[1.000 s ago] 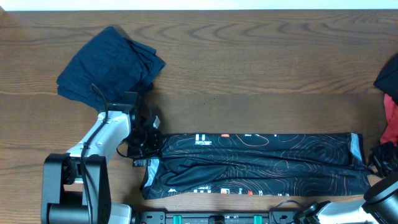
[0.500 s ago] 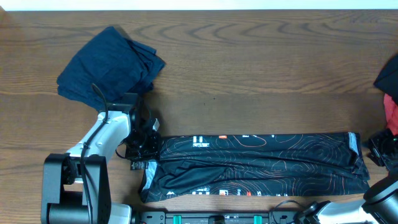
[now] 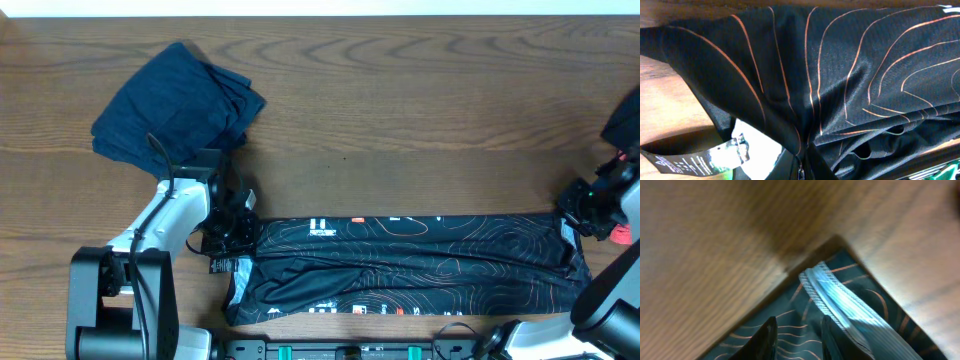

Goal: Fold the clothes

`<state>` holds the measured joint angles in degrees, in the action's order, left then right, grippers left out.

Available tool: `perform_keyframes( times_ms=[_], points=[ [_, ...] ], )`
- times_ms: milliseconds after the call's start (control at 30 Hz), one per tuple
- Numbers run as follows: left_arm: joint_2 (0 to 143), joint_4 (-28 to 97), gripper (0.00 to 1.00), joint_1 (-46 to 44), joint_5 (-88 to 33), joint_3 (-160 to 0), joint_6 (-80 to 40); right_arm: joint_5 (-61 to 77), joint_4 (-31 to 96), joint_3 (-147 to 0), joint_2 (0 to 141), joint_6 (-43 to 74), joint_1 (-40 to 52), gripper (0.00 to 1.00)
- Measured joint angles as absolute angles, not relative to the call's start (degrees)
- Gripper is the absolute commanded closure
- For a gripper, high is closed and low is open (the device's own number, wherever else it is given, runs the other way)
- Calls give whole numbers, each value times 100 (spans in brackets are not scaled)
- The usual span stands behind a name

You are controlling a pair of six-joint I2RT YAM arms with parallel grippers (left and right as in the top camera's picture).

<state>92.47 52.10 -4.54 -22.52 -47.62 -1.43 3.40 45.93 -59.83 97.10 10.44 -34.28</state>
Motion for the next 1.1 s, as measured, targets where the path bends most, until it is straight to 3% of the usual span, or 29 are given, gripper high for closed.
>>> perform_keyframes(
  times_ms=[133, 400, 633, 767, 900, 1100],
  points=[
    [9247, 5207, 94, -454, -2250, -4762, -143, -183, 4654, -5981, 9710, 1256, -3249, 70],
    [9247, 5199, 94, -454, -2250, -4762, -143, -574, 4628, -5861, 9710, 1516, -3249, 57],
    [9247, 5140, 94, -454, -2250, -4762, -143, -451, 4307, -5603, 9710, 1590, -3249, 56],
    [9247, 5137, 94, -454, -2250, -4762, -143, -353, 4051, -5356, 9710, 1612, -3249, 67],
    [9247, 5137, 94, -454, -2250, -4762, -143, -320, 3944, -5196, 9710, 1643, -3249, 96],
    [9247, 5164, 94, -454, -2250, -4762, -143, -292, 4163, -5435, 9710, 1747, -3264, 99]
  ],
)
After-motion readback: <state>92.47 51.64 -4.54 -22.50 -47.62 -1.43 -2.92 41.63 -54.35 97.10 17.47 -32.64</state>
